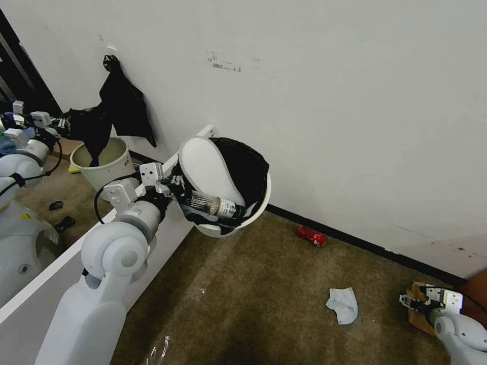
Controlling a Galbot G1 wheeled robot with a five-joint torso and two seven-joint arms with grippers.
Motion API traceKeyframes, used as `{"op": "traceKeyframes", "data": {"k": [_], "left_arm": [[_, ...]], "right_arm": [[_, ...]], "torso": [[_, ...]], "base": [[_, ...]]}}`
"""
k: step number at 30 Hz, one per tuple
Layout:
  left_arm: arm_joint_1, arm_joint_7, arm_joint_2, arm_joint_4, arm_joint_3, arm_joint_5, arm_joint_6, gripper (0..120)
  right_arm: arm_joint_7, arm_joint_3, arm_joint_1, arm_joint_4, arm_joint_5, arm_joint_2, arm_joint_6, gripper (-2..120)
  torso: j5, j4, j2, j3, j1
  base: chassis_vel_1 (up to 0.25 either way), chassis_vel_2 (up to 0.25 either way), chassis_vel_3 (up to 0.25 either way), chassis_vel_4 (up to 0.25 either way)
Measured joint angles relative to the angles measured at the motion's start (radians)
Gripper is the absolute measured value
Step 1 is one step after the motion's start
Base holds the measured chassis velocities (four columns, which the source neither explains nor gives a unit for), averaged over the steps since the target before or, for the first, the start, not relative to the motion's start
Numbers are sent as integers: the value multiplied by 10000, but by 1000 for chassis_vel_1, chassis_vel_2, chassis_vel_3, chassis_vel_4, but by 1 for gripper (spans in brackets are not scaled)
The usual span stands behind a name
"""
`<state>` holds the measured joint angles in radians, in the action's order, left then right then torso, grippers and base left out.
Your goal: Pick up the trash bin and place the garbage on the floor into it.
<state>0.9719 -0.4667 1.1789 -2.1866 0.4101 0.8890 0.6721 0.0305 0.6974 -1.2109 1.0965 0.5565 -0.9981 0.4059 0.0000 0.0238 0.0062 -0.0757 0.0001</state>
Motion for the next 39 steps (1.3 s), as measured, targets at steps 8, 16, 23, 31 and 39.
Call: {"op": "traceKeyframes", "data": {"k": [8, 16, 23, 31, 39], "left_arm": [[5, 18, -16, 3, 1, -4, -3, 4], [23, 25, -27, 3, -7, -13, -6, 4], [26, 32, -22, -1, -14, -19, -8, 4], [-13, 33, 11, 2, -65, -26, -13, 4], [131, -34, -52, -80, -60, 39, -12, 4]], "right_arm": [[-100, 96, 161, -314, -42, -33, -97, 47], [-159, 168, 174, -259, -120, -31, -93, 14], [-171, 279, -169, 442, -114, 191, -95, 0], [-174, 392, -544, 1248, -40, 375, -100, 0], [-162, 629, -1316, 2938, 40, 624, -201, 0]], "torso": [[0, 0, 0, 0, 0], [0, 1, 0, 0, 0], [1, 1, 0, 0, 0], [2, 1, 0, 0, 0], [0, 0, -1, 1, -1]], "base": [[0, 0, 0, 0], [0, 0, 0, 0], [0, 0, 0, 0], [0, 0, 0, 0], [0, 0, 0, 0]]}}
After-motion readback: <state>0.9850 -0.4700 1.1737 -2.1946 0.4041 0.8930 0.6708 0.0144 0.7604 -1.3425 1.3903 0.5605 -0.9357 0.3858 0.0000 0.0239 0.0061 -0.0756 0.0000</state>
